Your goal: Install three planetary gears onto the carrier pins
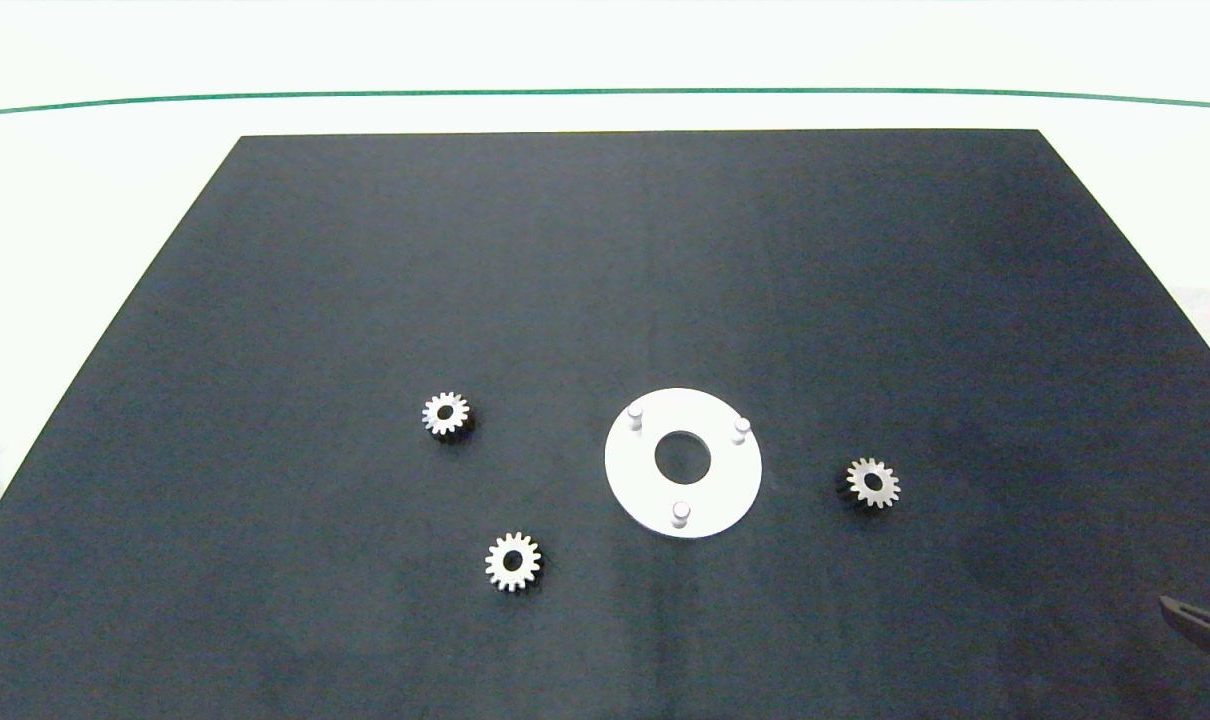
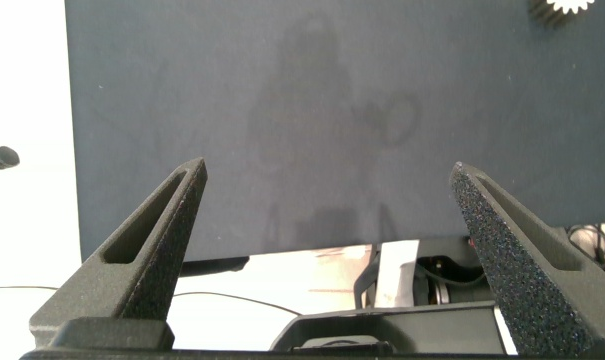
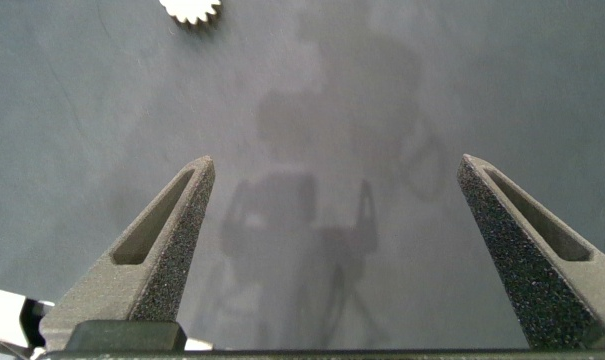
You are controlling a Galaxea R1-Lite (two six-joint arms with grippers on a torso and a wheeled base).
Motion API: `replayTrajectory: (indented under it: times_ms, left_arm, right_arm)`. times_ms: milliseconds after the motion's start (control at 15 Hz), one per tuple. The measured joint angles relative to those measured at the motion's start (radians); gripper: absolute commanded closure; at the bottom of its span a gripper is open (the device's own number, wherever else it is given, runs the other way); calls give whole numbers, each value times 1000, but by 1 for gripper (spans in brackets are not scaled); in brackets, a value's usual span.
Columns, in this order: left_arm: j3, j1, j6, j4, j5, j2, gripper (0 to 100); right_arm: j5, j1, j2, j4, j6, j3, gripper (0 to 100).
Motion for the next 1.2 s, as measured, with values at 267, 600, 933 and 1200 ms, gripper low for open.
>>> replayTrajectory:
  times_ms: [267, 600, 933, 1200]
  left_arm:
    - [-1, 3, 0, 1, 3, 1, 0]
    - [-7, 6, 0, 1, 3, -7, 0]
    - [-4, -2, 0, 1, 3, -15, 0]
    - [4, -7, 0, 1, 0, -26, 0]
  right_arm:
    - [-13, 149, 161, 12, -3, -67, 0]
    - [-32, 227, 373, -119, -2, -108, 0]
    - [-33, 256, 529, -134, 1, -177, 0]
    - [-34, 285, 602, -134, 3, -226, 0]
